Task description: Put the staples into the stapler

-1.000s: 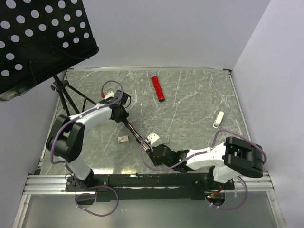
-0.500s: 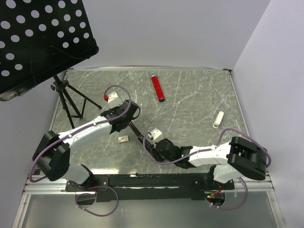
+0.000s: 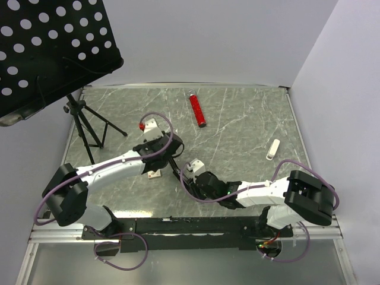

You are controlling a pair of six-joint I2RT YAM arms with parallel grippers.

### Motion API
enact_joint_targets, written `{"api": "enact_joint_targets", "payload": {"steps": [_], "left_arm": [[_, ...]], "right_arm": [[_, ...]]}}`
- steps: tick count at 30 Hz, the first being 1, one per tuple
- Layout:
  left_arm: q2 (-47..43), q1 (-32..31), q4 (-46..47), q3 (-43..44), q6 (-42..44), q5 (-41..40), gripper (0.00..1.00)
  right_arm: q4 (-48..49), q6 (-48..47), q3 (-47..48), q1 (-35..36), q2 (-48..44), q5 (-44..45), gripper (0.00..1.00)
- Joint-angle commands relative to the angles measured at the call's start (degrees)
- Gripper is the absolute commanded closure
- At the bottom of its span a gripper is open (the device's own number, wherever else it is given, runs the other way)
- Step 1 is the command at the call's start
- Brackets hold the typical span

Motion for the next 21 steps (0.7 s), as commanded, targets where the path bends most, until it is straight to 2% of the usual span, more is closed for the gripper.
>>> {"api": "enact_joint_targets", "payload": {"steps": [1,4,7,14,21], "left_arm": [[-0.3,-2.77,2.05,-2.17,0.38,8.75,0.48],[0.05,-2.77,2.84,-2.52,1.78,8.4,0.43],[0.23,-2.95,4.68,-3.66,3.72,7.87,0.43],[-1.88,-2.94,12.42,-8.15,10.75,5.51,0.35],[-4.87,-2.95,24.54,-13.51,19.88,4.7,0.29]], "right_arm": [[4.32,0.57,-0.05,-1.9,-2.31,0.17,0.85],[4.49,0.57,-0.22,-2.34,-2.67,-0.27,0.85],[4.49,0.57,-0.22,-2.52,-3.02,-0.45,0.85],[6.33,1.01,-1.63,-3.4,-3.9,-2.11,0.85],[7.21,0.13,-2.24,-4.1,-4.08,-4.48,0.85]]}}
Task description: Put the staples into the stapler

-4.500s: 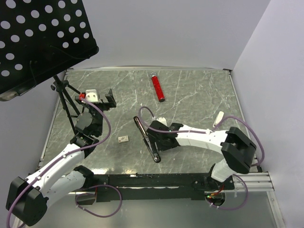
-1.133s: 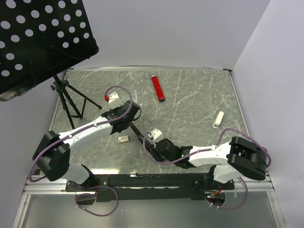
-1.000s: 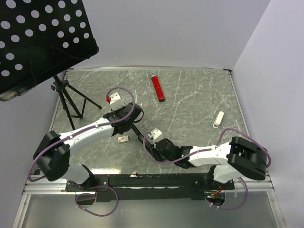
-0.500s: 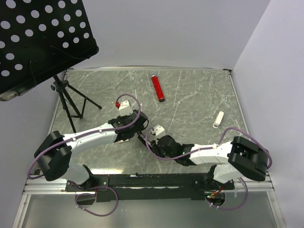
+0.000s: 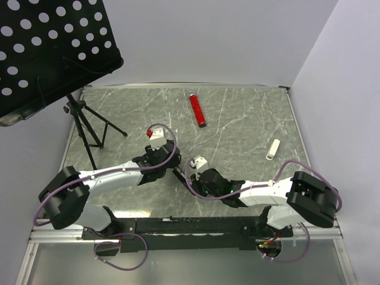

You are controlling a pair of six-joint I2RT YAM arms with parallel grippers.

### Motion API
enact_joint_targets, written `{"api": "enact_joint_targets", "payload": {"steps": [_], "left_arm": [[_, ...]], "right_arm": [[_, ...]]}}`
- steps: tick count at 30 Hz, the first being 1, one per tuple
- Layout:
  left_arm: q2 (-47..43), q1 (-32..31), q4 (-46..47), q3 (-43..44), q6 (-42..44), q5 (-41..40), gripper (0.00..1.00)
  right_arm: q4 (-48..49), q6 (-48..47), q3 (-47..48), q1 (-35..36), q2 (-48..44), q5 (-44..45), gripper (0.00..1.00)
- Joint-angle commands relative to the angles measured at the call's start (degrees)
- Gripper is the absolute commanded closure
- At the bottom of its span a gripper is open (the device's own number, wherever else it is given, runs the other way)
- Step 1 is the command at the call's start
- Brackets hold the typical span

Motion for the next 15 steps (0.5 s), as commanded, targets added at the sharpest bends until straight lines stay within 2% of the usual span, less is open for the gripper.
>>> {"api": "enact_joint_targets", "payload": {"steps": [1,8,15], "left_arm": [[-3.29,-0.02,12.67,-3.08,8.16,-1.17,0.28],[-5.67,-0.02,24.11,-7.92,18.0,3.22,0.28],[-6.9,-0.02,29.66,-11.87,25.64,4.81,0.31]], "right_arm": [[3.41,-0.26,-0.45,-0.91,-2.5,-1.8,0.85],[4.2,-2.46,-0.45,-2.58,-1.97,-5.31,0.83],[4.82,-7.38,0.6,-4.86,-1.54,-7.51,0.82]]}}
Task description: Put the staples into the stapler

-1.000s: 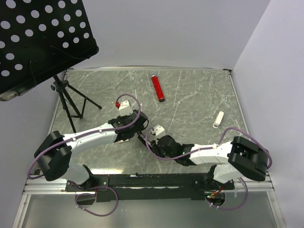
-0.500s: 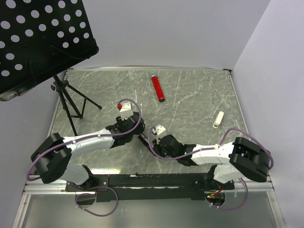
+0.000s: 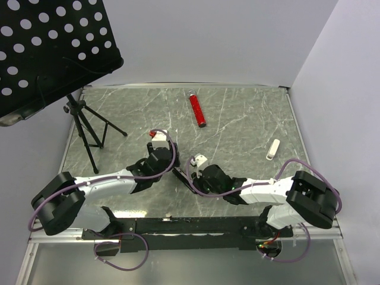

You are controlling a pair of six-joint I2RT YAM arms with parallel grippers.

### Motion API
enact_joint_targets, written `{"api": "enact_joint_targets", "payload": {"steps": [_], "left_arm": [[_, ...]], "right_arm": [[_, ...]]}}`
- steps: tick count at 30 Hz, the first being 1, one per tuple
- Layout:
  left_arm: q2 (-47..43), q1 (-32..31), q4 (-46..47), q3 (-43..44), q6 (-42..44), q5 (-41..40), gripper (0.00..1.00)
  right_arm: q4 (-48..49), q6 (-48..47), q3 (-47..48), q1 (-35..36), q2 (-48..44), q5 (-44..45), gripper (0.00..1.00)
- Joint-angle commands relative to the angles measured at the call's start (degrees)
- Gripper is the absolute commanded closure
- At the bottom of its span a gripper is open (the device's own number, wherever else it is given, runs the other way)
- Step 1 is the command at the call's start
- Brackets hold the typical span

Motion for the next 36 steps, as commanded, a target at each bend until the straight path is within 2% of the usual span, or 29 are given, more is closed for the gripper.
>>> {"api": "enact_joint_targets", "payload": {"steps": [1,6,12,14,16,20,30,34,36], "left_arm": [[-2.35,-0.02,7.7,-2.22,6.99,1.29,0.32],[-3.23,-0.1,9.64,-3.98,11.47,1.64,0.44],[-2.97,-0.19,9.99,-3.72,13.5,3.4,0.51],[-2.45,-0.28,10.43,-3.72,13.67,3.49,0.48],[-1.92,-0.37,11.74,-3.98,13.76,3.31,0.4],[-0.95,-0.02,12.71,-4.51,10.7,-1.69,0.37],[-1.74,8.41,14.65,-6.27,5.85,8.75,0.33],[-2.0,9.12,16.67,-6.79,8.3,15.24,0.35],[-1.65,9.12,16.32,-6.27,8.84,16.93,0.39]], "right_arm": [[3.97,-4.13,0.95,-1.74,-1.34,-2.33,0.82],[4.5,-5.88,1.74,-3.94,-0.29,-5.92,0.83],[4.58,-7.64,2.89,-4.55,0.94,-8.49,0.82],[4.76,-7.91,2.98,-4.56,1.38,-8.84,0.83],[4.58,-8.0,3.33,-4.56,2.0,-9.54,0.82],[4.5,-8.0,3.59,-4.56,2.44,-10.51,0.82],[4.14,-8.0,3.68,-4.64,2.53,-11.12,0.82],[4.14,-8.17,3.68,-4.73,2.62,-11.21,0.82],[4.06,-8.35,3.77,-4.73,2.62,-11.3,0.83]]}}
